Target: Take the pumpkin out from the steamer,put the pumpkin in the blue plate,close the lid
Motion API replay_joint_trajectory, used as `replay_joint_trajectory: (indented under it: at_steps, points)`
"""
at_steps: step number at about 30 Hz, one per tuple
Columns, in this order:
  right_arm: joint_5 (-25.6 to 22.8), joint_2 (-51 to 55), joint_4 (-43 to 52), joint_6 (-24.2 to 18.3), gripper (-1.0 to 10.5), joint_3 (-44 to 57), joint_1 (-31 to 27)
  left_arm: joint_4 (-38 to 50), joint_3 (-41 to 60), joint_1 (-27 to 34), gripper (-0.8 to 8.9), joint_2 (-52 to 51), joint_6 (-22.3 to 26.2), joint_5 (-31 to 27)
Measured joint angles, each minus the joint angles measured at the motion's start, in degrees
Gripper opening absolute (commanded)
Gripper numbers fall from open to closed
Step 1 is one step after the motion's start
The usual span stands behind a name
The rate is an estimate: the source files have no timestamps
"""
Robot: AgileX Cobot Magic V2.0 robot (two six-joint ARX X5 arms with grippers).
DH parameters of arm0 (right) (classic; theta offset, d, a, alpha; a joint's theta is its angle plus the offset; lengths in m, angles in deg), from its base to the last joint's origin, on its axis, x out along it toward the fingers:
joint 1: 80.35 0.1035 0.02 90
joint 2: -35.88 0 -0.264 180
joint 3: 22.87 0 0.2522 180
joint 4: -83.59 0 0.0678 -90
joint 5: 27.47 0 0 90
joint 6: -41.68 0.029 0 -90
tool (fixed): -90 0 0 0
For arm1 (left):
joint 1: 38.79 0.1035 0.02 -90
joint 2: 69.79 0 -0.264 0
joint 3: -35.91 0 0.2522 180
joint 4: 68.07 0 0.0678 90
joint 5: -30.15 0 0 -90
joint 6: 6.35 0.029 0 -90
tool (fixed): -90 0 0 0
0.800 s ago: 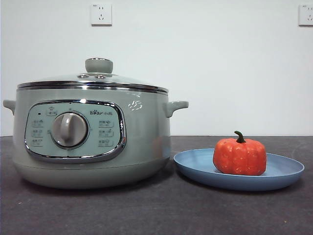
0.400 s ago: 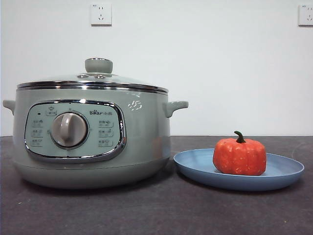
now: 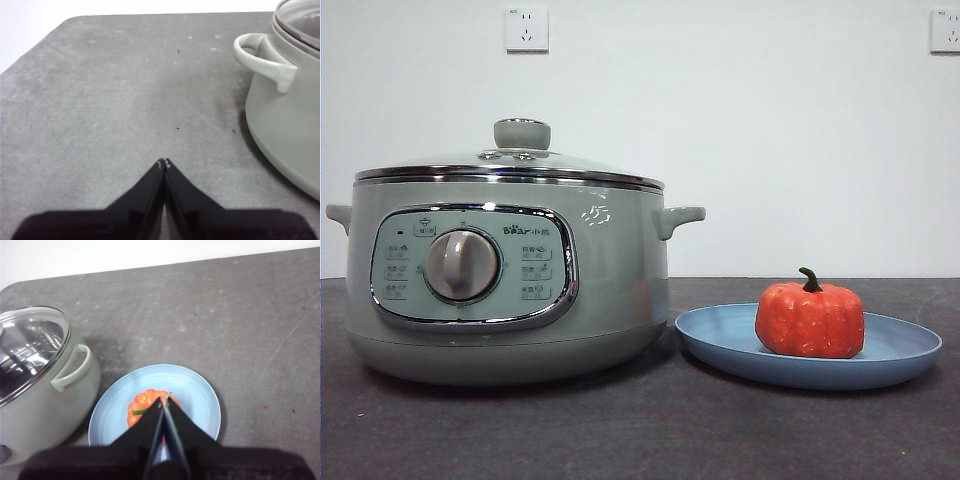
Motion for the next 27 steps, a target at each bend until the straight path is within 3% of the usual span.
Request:
replay_joint_trajectory:
  at_steps: [11, 15, 17, 20, 24, 27]
  points:
    - [0.0, 0.17, -0.31, -0.26, -0.2, 0.0, 0.0, -0.02, 0.0, 0.0, -0.03, 0.0, 0.0, 0.0]
    - [-0.68, 5.16, 0.37, -6.32, -0.2, 1.51, -3.15, -0.02, 0.0, 0.0, -0.03, 0.0, 0.0, -0.02]
    - [2.1, 9.27, 3.69, -9.99, -0.2, 4.5, -7.43, -0.02, 0.0, 0.0, -0.03, 0.0, 0.0, 0.0]
    - [10.43, 15.54, 10.08, -13.16, -0.2, 11.85, -16.04, -0.02, 0.0, 0.0, -0.03, 0.0, 0.0, 0.02]
    - [15.06, 21.94, 14.25, -14.43, -0.2, 21.7, -23.69, -0.04, 0.0, 0.0, -0.03, 0.0, 0.0, -0.02]
    - [17.7, 25.38, 14.64, -14.71, -0.2, 27.5, -25.35, -0.04, 0.0, 0.02, -0.03, 0.0, 0.0, 0.0]
